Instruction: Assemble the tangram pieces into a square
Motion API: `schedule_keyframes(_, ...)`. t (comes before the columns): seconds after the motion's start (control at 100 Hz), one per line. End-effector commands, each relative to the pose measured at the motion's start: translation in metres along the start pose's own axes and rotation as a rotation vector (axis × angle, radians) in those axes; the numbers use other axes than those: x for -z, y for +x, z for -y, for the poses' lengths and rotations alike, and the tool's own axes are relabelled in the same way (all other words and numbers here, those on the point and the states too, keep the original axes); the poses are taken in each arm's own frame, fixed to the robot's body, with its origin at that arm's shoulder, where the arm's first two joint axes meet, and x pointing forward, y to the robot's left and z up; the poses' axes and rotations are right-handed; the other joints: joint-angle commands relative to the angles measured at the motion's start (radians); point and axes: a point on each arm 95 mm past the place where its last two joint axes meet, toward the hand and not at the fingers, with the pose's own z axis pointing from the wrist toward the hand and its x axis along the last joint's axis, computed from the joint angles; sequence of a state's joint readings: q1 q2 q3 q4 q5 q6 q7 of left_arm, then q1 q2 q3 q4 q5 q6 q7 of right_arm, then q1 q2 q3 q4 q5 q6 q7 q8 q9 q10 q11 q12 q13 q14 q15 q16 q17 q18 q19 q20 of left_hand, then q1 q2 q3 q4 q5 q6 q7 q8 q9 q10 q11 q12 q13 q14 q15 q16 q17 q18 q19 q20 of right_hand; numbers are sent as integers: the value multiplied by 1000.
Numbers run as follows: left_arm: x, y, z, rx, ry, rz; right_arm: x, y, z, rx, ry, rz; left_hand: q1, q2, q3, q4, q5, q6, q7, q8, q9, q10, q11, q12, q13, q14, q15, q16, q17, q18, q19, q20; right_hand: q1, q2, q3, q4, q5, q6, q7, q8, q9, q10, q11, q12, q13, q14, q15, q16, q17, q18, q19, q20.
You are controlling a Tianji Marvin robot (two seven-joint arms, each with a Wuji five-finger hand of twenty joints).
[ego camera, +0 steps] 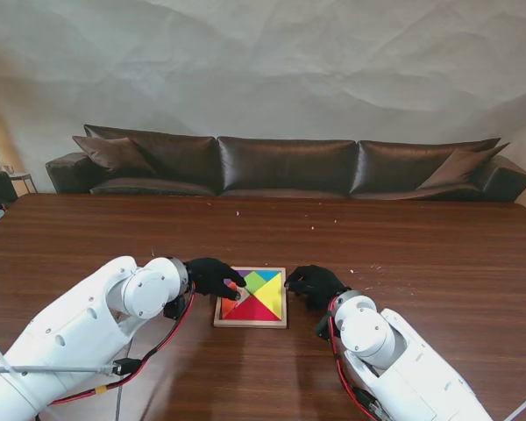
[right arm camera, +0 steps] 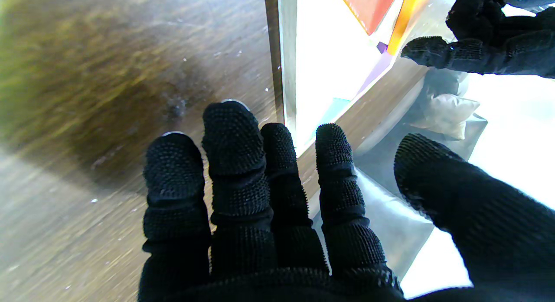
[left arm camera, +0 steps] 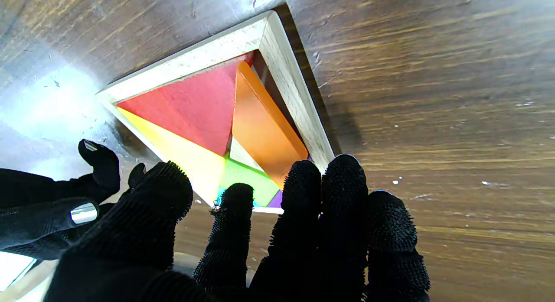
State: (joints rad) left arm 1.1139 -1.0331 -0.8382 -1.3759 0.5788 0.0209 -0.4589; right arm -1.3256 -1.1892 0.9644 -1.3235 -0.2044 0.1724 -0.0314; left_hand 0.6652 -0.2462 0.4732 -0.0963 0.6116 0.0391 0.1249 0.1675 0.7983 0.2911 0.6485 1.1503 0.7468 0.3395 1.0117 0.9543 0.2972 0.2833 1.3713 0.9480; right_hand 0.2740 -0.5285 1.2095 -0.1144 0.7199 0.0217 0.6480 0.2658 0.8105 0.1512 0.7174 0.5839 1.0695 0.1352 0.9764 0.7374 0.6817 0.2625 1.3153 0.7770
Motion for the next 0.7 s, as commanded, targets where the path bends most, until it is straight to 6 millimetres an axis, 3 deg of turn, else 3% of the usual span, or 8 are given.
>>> schedule_keyframes(0.0, 3, -1, 1, -4, -17, 7, 0, 2, 5, -4, 20, -5, 6, 39, -11, 45, 2, -25, 13, -5, 3, 1, 18, 6, 13, 9, 38, -3, -2, -20, 19, -4, -7, 12, -22, 21, -19, 4, 11, -5, -27, 17, 16, -13, -22, 6, 16, -5, -143, 10, 35, 29)
schedule_keyframes(0.11, 4, -4, 0, -3, -26, 14, 0, 2, 5, -3, 19, -5, 7, 38, -10, 45, 26, -27, 34, 4, 3, 1, 17, 6, 13, 12, 38, -3, -2, -19, 19, -4, -7, 13, -22, 21, -18, 4, 11, -5, -26, 18, 16, -13, -22, 6, 16, -5, -143, 10, 35, 29)
schedule_keyframes(0.36, -6, 0, -4, 29, -56, -22, 0, 2, 5, -6, 18, -3, 6, 42, -11, 44, -2, -43, 20, -2, -7, 1, 13, 6, 3, 9, 34, -3, -13, -25, 13, -5, -7, 12, -22, 21, -18, 4, 11, -5, -26, 20, 16, -13, -22, 6, 16, -5, -143, 11, 35, 29)
schedule_keyframes(0.69, -10, 4, -5, 6, -92, -18, 0, 1, 4, -11, 15, 0, 2, 44, -20, 45, 64, -35, 63, 25, -3, -8, 28, 16, 9, 3, 41, 0, -8, -23, 16, -2, -7, 12, -22, 21, -18, 4, 11, -6, -27, 19, 16, -13, -23, 6, 16, -5, -144, 11, 35, 29)
